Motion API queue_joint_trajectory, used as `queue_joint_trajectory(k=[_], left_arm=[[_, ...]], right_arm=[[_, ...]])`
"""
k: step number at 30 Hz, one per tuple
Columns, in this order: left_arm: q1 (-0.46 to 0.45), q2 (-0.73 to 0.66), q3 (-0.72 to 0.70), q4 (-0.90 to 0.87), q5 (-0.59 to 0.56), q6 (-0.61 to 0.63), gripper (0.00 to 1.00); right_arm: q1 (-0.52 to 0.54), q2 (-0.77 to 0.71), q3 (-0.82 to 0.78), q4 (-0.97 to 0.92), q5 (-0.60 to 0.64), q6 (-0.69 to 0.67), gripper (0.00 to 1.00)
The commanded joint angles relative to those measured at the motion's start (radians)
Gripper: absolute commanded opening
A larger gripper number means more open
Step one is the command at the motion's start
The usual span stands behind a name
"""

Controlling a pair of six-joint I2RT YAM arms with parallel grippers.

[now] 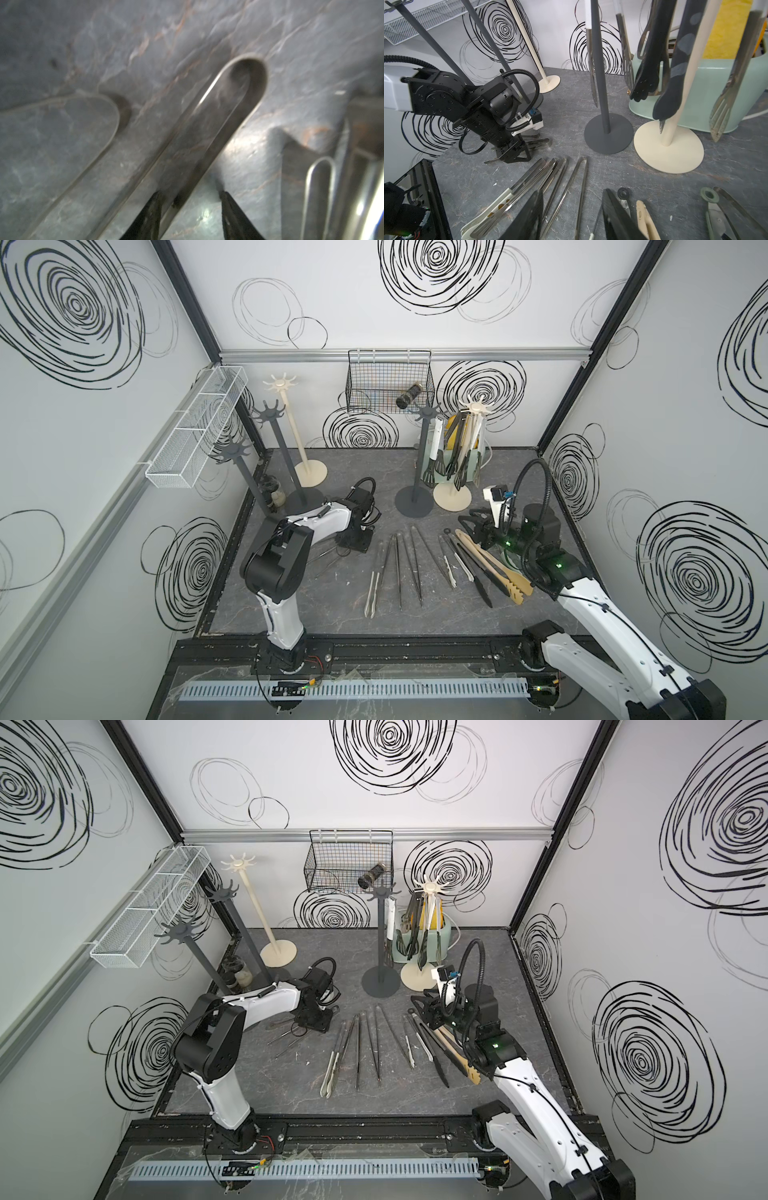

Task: Hang food tongs on kitchen utensil racks
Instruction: Pick up the food tongs from the center of the board.

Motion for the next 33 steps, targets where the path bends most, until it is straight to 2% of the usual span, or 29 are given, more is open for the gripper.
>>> queue_joint_trajectory(k=[1, 13, 19, 24, 28, 33], left_arm=[[0.035, -0.025, -0.061, -0.029, -0.025, -0.003, 0.48], [0.041, 0.012, -0.088, 0.035, 0.029, 0.020, 0.22], [0.011, 0.019, -0.059, 0.051, 0.069, 0.037, 0.14], [-0.035, 0.006, -0.024, 0.049, 0.086, 0.047, 0.00], [-0.049, -0.054, -0.009, 0.070, 0.077, 0.022, 0.00], [-0.064, -0.191, 0.030, 0.119, 0.025, -0.019, 0.00]], right_arm=[[0.000, -0.008, -0.001, 0.006, -0.022, 0.015, 0.49], [0.000, -0.012, 0.019, -0.028, 0.008, 0.008, 0.48], [-0.001, -0.011, 0.034, -0.041, 0.026, 0.003, 0.48], [-0.001, -0.008, 0.050, -0.058, 0.040, -0.005, 0.48], [-0.002, -0.008, 0.062, -0.071, 0.057, -0.015, 0.48], [-0.009, -0.005, 0.075, -0.083, 0.083, -0.034, 0.48]])
